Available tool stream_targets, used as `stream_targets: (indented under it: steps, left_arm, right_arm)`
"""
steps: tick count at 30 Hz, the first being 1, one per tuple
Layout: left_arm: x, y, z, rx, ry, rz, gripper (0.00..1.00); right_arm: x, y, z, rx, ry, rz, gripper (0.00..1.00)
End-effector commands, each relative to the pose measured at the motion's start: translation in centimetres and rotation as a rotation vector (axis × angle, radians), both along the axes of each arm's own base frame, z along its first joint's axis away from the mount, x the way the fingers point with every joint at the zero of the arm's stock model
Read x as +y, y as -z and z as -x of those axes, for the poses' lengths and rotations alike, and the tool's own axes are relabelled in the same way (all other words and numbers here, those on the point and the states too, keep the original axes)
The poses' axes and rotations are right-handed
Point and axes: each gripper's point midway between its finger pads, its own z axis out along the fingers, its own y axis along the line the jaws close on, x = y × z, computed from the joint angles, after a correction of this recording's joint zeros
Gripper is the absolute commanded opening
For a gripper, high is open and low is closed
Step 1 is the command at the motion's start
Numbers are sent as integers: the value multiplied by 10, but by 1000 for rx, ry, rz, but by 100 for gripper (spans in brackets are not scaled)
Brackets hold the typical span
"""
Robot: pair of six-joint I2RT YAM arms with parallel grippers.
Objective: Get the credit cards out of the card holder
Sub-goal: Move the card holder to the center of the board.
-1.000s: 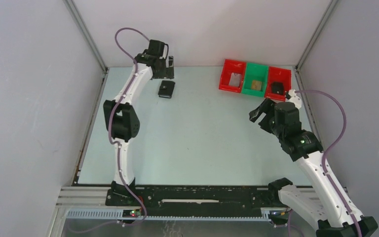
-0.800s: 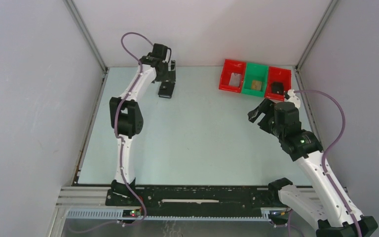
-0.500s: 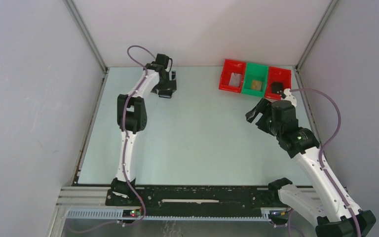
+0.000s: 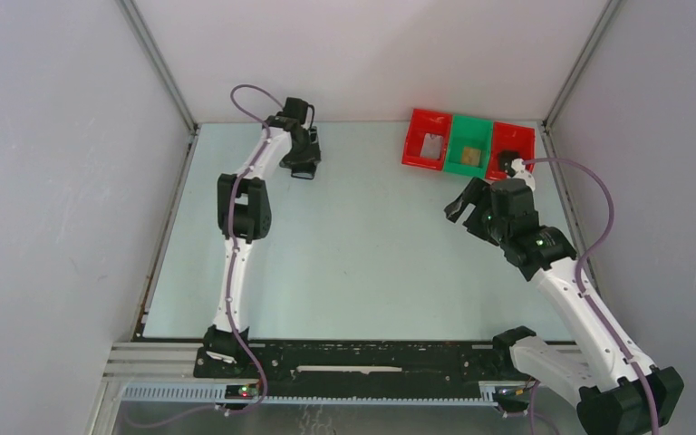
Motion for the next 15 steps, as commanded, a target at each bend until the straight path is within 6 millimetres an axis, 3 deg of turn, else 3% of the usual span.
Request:
stream_targets:
  steps: [1,6,11,15]
  left_arm:
    - [9,-8,-5,-20,-45,-36,71]
    - [30,-16,2,-33,-112,-101,64]
    - [47,-35,14,-73,-177,-45,58]
    - [52,-36,53,-51,-210,-30,61]
  right_arm:
    - [5,-4,-6,-25,-8,-20,90]
    - [8,-4,-8,-25,-19,-30,89]
    - [11,-5,-8,-28,-23,-43,89]
    - [11,-5,-7,-24,-19,-45,89]
